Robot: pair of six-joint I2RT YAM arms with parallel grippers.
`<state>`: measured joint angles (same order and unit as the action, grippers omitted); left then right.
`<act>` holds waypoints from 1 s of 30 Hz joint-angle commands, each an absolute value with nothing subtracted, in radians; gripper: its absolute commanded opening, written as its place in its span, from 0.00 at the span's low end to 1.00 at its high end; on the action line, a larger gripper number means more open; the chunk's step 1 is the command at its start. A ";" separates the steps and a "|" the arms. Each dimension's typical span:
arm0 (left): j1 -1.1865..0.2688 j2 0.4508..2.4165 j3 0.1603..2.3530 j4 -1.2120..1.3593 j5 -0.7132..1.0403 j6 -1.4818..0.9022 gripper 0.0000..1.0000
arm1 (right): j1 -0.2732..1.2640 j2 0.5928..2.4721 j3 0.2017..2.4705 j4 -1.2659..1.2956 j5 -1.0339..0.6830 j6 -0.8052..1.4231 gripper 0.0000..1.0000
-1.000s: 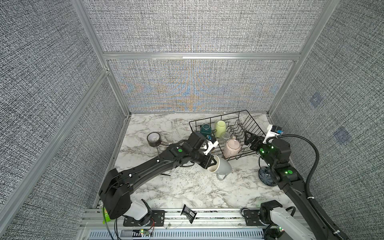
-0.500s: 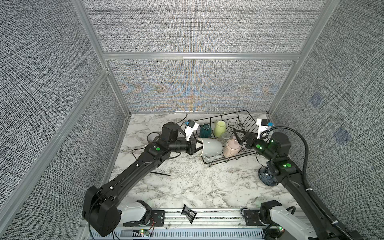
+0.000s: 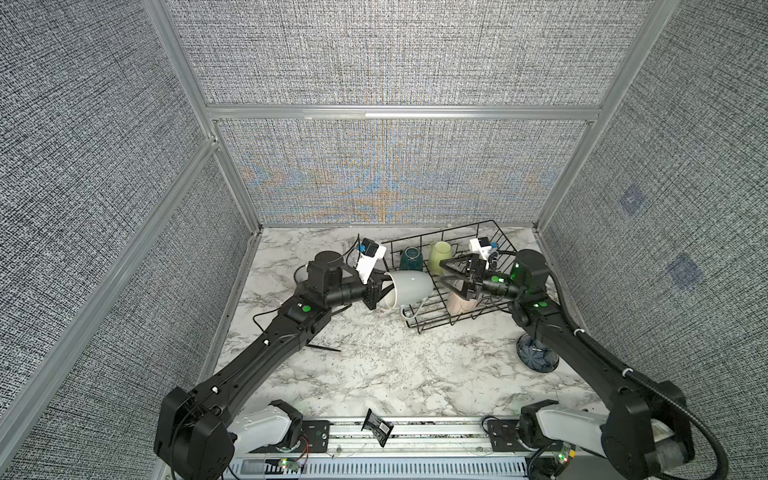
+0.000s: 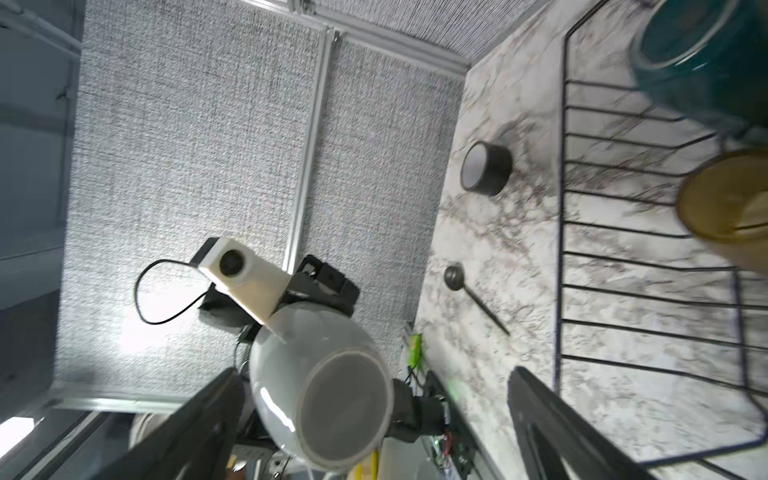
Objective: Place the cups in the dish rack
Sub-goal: 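Carry the white mug toward the right gripper while the right reaches to grasp it, then close the right gripper on the white mug held by the left gripper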
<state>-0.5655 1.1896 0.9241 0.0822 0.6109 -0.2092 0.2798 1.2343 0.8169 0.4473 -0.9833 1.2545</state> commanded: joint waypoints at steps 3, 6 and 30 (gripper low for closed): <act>-0.559 1.196 0.901 0.293 0.634 -0.167 0.00 | 0.366 1.287 0.863 0.667 -1.099 1.366 0.99; -0.556 1.205 0.899 0.331 0.653 -0.188 0.00 | 0.410 1.303 0.872 0.687 -1.100 1.346 0.99; -0.555 1.311 0.941 0.453 0.779 -0.346 0.00 | 0.543 1.374 0.979 0.647 -1.116 1.237 0.92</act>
